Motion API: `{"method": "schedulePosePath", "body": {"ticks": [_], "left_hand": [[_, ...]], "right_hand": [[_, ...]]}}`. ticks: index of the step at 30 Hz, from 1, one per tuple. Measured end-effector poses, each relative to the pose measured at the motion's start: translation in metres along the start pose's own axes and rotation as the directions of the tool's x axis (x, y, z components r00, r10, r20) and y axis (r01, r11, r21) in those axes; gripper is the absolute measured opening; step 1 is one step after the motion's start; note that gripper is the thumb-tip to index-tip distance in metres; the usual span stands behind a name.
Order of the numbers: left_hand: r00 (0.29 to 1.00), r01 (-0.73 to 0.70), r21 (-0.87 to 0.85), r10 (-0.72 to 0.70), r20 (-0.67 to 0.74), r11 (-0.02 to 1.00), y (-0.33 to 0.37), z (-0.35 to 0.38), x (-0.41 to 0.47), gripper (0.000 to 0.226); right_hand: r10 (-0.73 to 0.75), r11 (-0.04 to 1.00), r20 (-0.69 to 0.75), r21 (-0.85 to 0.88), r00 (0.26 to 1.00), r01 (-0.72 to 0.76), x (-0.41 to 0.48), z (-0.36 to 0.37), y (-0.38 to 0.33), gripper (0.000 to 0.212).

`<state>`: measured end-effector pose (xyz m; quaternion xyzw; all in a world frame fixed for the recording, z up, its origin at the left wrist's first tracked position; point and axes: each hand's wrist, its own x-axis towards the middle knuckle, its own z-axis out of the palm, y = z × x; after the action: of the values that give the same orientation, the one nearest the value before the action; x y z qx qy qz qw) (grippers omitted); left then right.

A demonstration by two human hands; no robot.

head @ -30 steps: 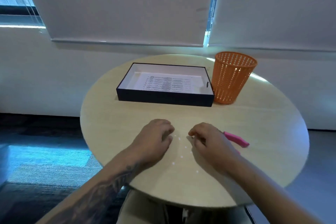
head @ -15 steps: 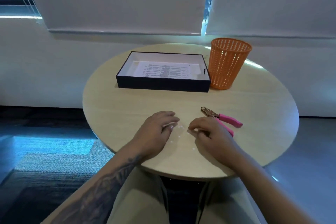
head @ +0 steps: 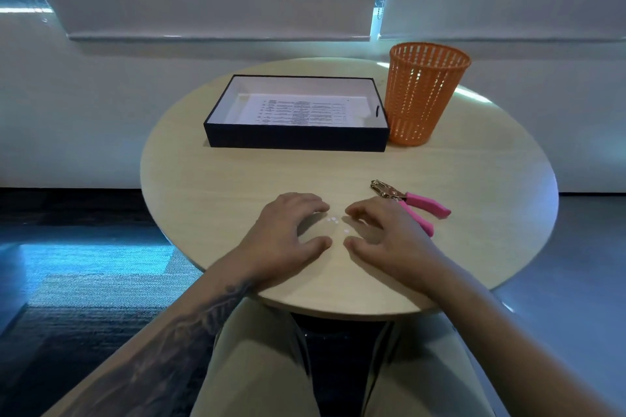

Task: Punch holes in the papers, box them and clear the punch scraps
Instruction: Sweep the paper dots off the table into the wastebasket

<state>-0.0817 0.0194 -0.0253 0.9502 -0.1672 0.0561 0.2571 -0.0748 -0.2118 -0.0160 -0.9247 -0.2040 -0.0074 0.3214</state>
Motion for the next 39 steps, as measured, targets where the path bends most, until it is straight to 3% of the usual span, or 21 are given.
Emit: {"method": "schedulePosePath", "body": {"ticks": [5,9,13,18,21,24,28,31,36,39], "left_hand": [[0.997,0.015,-0.006,-0.015,-0.071,1.0,0.004,0.007,0.011,0.046],[0.996,0.029,-0.232,-0.048,-0.079,0.972,-0.003,0.002,0.01,0.022],[0.995,0.039,-0.363,-0.068,-0.068,0.931,-0.002,-0.002,0.01,0.017],[0.992,0.036,-0.18,-0.056,-0.11,0.983,-0.002,0.008,0.008,0.024],[0.987,0.083,-0.163,-0.104,-0.124,0.983,0.001,0.008,0.007,0.023],[0.986,0.069,-0.134,-0.088,-0.141,0.989,0.003,0.006,0.006,0.021],[0.986,0.061,-0.111,-0.077,-0.148,0.992,0.004,0.007,0.005,0.02],[0.988,0.036,-0.055,-0.044,-0.15,0.998,0.004,0.009,0.003,0.021],[0.989,0.012,0.026,-0.008,-0.151,1.0,0.005,0.012,0.002,0.025],[0.988,0.012,0.039,-0.006,-0.157,0.999,0.004,0.011,0.001,0.025]], "right_hand": [[0.002,1.0,-0.064,0.015,0.998,-0.001,0.017,0.006,-0.005,0.039],[-0.012,0.995,-0.118,0.094,0.993,0.023,0.014,0.01,0.001,0.024],[-0.069,0.997,-0.104,0.02,0.992,0.071,0.016,0.012,0.002,0.025],[-0.148,0.979,-0.019,-0.147,0.989,0.143,0.017,0.015,-0.001,0.033],[-0.141,0.968,0.022,-0.204,0.99,0.143,0.016,0.015,-0.002,0.035],[-0.109,0.991,0.003,-0.082,0.994,0.109,0.016,0.013,0.001,0.036],[-0.019,0.993,-0.15,0.114,0.988,0.036,0.015,0.01,0.003,0.031],[-0.004,0.996,-0.147,0.082,0.989,0.016,0.013,0.01,0.0,0.025],[-0.125,0.982,-0.026,-0.144,0.992,0.119,0.013,0.015,0.0,0.031],[-0.077,0.997,-0.06,-0.022,0.995,0.076,0.012,0.014,0.002,0.033]]}}
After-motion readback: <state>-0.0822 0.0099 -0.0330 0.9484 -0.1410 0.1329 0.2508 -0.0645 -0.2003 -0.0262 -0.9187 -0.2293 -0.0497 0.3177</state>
